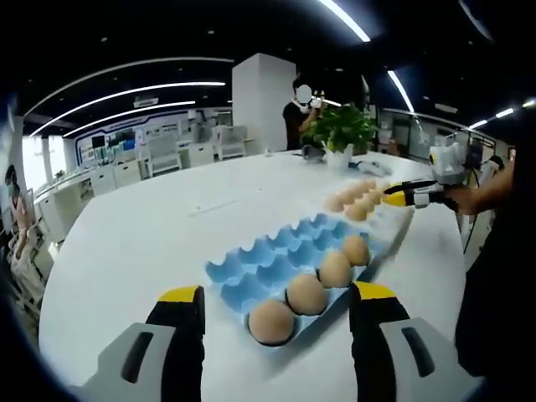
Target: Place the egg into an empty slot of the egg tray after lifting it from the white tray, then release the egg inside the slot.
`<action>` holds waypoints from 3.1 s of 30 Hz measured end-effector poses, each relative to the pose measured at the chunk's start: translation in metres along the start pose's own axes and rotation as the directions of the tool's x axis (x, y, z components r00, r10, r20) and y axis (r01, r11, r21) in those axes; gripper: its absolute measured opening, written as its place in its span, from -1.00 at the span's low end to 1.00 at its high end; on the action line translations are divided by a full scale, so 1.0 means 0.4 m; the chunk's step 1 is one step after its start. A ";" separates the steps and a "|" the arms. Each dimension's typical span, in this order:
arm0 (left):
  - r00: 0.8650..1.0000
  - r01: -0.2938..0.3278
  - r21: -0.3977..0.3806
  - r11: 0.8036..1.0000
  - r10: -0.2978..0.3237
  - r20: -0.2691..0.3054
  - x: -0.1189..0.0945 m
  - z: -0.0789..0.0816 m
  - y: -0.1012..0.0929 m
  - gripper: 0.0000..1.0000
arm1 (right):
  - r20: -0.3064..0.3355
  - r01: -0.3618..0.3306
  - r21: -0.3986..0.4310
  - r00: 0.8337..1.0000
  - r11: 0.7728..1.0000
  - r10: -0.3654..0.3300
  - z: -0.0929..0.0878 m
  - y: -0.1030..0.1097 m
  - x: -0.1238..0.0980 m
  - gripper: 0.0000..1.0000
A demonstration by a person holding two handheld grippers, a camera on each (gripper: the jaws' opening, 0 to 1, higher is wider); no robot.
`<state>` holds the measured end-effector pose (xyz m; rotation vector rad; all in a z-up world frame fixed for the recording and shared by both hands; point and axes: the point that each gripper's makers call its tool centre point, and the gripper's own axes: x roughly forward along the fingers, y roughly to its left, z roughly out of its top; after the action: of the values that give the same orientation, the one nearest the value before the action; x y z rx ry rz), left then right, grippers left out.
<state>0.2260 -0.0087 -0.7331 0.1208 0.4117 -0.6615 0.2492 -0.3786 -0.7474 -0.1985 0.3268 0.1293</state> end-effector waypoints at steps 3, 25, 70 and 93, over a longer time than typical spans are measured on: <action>1.000 -0.002 0.000 1.000 0.002 0.000 0.002 0.000 0.002 0.41 | -0.003 0.117 0.054 0.993 0.992 -0.117 -0.019 -0.106 -0.020 -0.45; 1.000 0.000 -0.014 1.000 0.000 -0.004 0.002 0.000 0.004 0.38 | -0.111 0.216 0.260 0.975 0.941 -0.193 -0.137 -0.254 0.011 -0.46; 1.000 0.007 0.012 1.000 -0.007 -0.004 0.006 0.005 0.004 0.48 | 0.119 -0.292 0.174 0.954 0.940 0.275 0.141 0.233 -0.004 -0.50; 1.000 -0.017 0.000 1.000 0.017 0.006 -0.002 0.009 0.016 0.55 | 0.013 -0.550 0.059 0.835 0.833 0.550 0.058 0.483 0.039 -0.49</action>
<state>0.2306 -0.0041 -0.7297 0.1219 0.4049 -0.6450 0.2405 -0.1843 -0.7643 -0.0381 0.3853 0.6934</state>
